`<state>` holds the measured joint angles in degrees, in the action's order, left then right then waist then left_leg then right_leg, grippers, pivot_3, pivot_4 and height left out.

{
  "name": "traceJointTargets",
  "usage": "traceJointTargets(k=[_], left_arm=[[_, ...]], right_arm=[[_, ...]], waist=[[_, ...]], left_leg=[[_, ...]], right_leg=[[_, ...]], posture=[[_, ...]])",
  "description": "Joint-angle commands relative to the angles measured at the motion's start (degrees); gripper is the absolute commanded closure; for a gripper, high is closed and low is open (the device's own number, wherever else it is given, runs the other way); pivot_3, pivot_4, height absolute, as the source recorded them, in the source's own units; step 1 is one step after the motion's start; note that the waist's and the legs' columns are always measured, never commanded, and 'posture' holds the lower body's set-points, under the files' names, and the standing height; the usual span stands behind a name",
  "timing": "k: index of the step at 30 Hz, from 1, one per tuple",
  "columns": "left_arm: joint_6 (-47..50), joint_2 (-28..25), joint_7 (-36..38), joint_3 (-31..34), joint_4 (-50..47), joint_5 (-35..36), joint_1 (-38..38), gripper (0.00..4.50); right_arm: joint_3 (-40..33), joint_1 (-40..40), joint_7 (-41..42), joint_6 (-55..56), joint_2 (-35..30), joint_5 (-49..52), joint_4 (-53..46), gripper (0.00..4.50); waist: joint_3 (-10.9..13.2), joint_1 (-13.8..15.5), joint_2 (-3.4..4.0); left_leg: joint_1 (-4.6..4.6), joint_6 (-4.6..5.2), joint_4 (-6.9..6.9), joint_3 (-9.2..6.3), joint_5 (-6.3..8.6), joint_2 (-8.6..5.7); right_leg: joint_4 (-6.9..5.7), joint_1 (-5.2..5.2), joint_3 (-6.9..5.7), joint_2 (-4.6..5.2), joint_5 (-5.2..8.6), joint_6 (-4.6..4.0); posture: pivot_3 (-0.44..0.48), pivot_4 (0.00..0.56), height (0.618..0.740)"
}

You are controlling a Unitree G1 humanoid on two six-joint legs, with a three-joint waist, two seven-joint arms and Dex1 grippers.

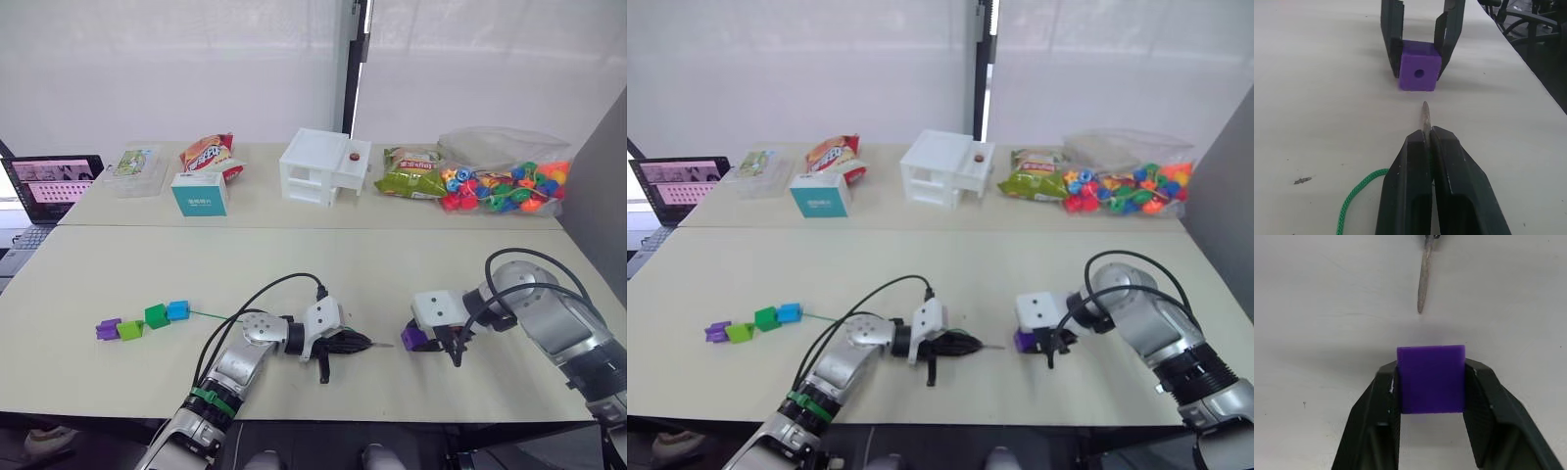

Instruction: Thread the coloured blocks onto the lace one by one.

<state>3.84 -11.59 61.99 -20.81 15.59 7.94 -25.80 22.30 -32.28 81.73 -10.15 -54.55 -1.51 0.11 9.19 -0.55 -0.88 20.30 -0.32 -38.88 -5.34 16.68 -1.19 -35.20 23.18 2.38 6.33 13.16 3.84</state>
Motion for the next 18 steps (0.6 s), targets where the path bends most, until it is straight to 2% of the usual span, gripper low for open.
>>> traceJointTargets(k=[1, 9, 18], left_arm=[[-0.1, 0.8, -0.6, 0.0, -0.5, 0.4, 0.3, 4.5], [-0.6, 1.5, -0.6, -0.1, -0.1, 0.4, -0.1, 4.5], [0.1, 1.2, -0.4, 1.1, -1.4, 1.7, -0.1, 4.5]], right_arm=[[-1.0, -0.1, 0.3, -5.2, 0.5, 0.6, -3.2, 3.33], [-2.0, 2.4, -1.1, -12.9, 1.4, 1.7, -7.7, 3.33], [-1.1, 2.4, -2.6, -13.3, 1.6, -0.3, -6.6, 3.33]], waist=[[0.0, 0.0, 0.0], [0.0, 0.0, 0.0], [0.0, -0.1, 0.0]], left_leg=[[0.0, 0.0, 0.0, 0.0, 0.0, 0.0], [0.02, 0.0, 0.0, -0.01, 0.0, -0.01], [0.01, 0.0, 0.0, -0.01, 0.0, 0.0]], right_leg=[[0.0, 0.0, 0.0, 0.0, 0.0, 0.0], [-0.01, 0.02, 0.0, 0.0, 0.0, 0.0], [-0.01, 0.01, -0.01, 0.0, 0.0, 0.0]], posture=[[0.0, 0.15, 0.74], [0.0, 0.15, 0.74], [0.0, 0.15, 0.74]])
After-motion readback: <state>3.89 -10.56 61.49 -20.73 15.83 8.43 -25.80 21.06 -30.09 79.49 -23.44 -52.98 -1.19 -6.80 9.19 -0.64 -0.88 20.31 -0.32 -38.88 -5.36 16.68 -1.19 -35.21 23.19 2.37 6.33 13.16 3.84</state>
